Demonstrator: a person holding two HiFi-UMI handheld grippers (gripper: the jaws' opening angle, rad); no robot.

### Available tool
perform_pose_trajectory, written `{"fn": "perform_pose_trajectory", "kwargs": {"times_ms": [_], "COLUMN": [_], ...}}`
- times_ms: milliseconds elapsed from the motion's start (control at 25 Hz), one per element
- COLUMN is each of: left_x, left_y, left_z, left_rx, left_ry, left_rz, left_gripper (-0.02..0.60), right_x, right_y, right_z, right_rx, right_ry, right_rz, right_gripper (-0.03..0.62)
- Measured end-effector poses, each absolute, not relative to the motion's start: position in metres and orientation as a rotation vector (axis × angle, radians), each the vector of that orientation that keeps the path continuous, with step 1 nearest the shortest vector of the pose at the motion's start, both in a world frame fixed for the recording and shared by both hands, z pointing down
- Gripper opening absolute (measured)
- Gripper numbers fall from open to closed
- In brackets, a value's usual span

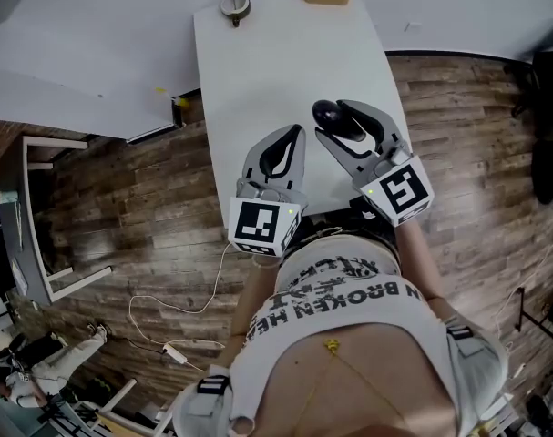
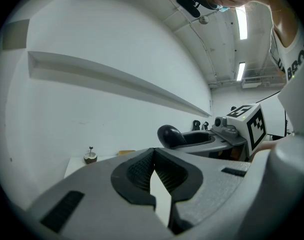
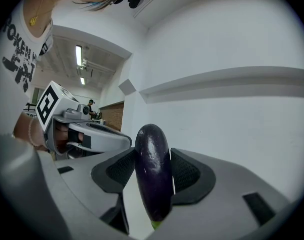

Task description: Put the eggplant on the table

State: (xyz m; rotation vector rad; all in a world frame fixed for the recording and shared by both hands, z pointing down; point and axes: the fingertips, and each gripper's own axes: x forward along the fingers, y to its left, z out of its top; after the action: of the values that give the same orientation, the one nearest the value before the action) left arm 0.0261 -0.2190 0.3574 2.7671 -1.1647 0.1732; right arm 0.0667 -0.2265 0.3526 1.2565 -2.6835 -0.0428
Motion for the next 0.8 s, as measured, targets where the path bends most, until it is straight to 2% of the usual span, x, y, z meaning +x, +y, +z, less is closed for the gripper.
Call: {"fn": "perform_pose_trajectory", "kwargs": {"times_ms": [800], "left_x": [0.021], "left_y": [-0.205], "left_z": [0.366], "left_rx": [2.732], "left_ry": [-1.189], "left_rz": [0.202], "left_gripper": [0.006], "right_x": [0.064], "right_y": [-0.225], "right_z": [0.402], "right_rx": [1.121], "right_ry": [-2.552], "right_rz": [-0.017], "right_gripper": [0.221]}}
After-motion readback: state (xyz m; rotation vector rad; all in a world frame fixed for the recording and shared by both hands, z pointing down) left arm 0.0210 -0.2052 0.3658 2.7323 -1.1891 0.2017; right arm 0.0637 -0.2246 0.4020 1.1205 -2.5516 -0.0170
